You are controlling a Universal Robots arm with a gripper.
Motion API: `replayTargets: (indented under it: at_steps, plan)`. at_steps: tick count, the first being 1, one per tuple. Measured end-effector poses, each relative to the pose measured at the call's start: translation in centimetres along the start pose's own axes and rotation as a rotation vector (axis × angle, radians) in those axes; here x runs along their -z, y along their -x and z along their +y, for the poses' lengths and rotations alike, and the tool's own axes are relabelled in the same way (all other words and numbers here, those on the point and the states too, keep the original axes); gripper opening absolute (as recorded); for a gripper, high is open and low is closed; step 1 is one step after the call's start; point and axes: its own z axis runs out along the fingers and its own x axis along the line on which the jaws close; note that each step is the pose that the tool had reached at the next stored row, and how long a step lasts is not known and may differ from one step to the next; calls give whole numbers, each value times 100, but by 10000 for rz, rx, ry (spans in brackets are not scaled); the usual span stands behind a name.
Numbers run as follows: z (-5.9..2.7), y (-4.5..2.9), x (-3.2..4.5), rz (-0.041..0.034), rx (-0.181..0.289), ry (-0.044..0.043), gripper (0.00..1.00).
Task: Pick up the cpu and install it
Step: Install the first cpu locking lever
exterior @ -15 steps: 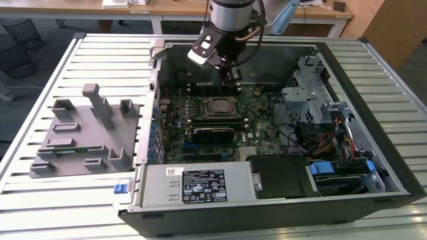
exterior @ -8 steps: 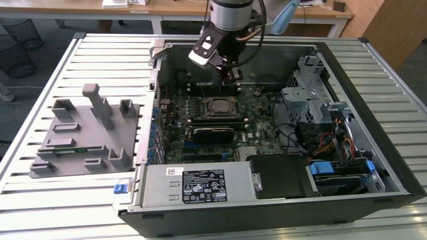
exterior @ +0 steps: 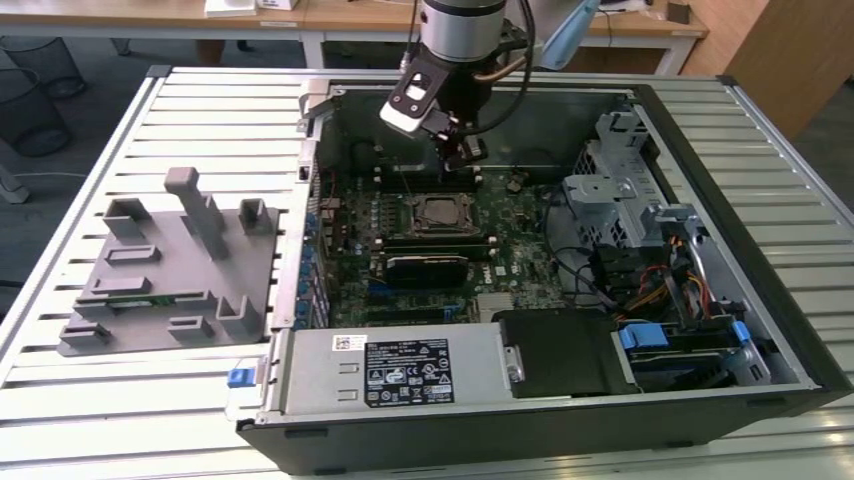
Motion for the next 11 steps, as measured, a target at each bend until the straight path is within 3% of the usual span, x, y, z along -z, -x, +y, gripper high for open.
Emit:
replayTargets:
  at_steps: [11]
  plan:
    - [0,0,0,16,562,-3,11]
